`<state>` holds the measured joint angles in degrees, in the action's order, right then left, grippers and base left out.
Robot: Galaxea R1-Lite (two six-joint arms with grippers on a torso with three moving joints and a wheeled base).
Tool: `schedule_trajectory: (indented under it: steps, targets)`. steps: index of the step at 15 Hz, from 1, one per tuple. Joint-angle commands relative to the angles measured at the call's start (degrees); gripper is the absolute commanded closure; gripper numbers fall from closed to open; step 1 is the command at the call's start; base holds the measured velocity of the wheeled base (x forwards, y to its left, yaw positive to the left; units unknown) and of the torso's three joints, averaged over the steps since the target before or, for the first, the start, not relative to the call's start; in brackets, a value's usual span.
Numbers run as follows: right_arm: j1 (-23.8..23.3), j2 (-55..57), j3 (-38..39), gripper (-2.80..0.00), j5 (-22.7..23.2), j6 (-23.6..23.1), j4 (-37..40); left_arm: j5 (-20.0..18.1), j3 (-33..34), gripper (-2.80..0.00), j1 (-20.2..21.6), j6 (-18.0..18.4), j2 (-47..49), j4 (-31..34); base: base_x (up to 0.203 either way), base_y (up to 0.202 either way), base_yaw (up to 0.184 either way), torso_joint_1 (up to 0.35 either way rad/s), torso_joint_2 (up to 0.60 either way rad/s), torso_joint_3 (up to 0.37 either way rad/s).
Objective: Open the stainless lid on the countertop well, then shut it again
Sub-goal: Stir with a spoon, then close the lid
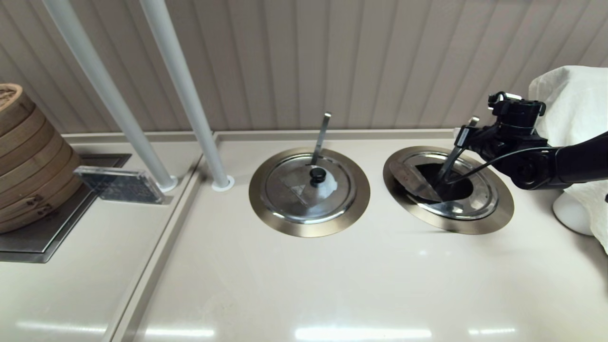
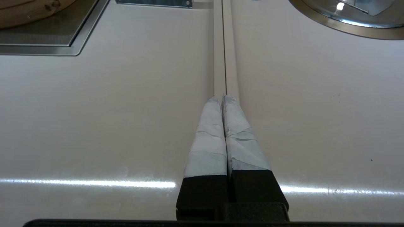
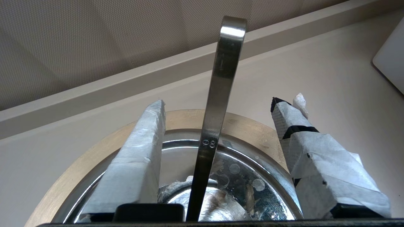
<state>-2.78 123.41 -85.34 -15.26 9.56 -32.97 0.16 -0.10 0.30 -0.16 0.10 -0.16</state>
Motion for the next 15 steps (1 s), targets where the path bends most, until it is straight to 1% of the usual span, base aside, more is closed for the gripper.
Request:
schedule_trajectory:
  steps: [1, 4, 6, 7, 10, 11, 13, 14, 15]
  targets:
    - [0.58, -1.51, 1.06, -2.8, -0.08, 0.02, -0.16, 0.02, 0.01, 0.0, 0.05, -0.02, -0.01, -0.02, 0.0, 0.0, 0.0, 0.0, 0.0, 0.0]
    - [2.28, -6.89, 4.66, -2.8, 0.02, -0.23, -0.16, 0.02, 0.01, 0.0, 0.05, -0.02, -0.01, -0.02, 0.0, 0.0, 0.0, 0.0, 0.0, 0.0]
    - [6.34, -12.8, 10.48, -2.8, 0.24, -0.76, -0.21, 0.02, 0.01, 0.0, 0.05, -0.02, -0.01, -0.02, 0.0, 0.0, 0.0, 0.0, 0.0, 0.0]
    - [8.73, -15.08, 13.79, -2.8, 0.28, -2.03, -0.35, 0.02, 0.01, 0.0, 0.05, -0.02, -0.01, -0.02, 0.0, 0.0, 0.0, 0.0, 0.0, 0.0]
    - [15.21, -21.07, 24.15, -2.8, 0.82, -9.91, -0.43, 0.02, 0.01, 0.0, 0.05, -0.02, -0.01, -0.02, 0.0, 0.0, 0.0, 0.0, 0.0, 0.0]
    - [17.25, -21.84, 28.73, -2.8, 1.34, -13.99, -0.38, 0.02, 0.01, 0.0, -0.03, -0.02, -0.01, -0.02, 0.0, 0.0, 0.0, 0.0, 0.0, 0.0]
    - [21.73, -21.31, 36.58, -2.8, 1.26, -24.77, -0.73, 0.02, 0.01, 0.0, 0.05, -0.02, -0.01, -0.02, 0.0, 0.0, 0.0, 0.0, 0.0, 0.0]
    - [23.88, -19.78, 38.28, -2.8, -1.11, -27.49, -1.56, 0.02, 0.01, 0.0, 0.05, -0.02, -0.01, -0.02, 0.0, 0.0, 0.0, 0.0, 0.0, 0.0]
    - [24.42, -18.26, 38.78, -2.8, -4.16, -29.29, -2.66, 0.02, 0.01, 0.0, 0.05, -0.02, -0.01, -0.02, 0.0, 0.0, 0.0, 0.0, 0.0, 0.0]
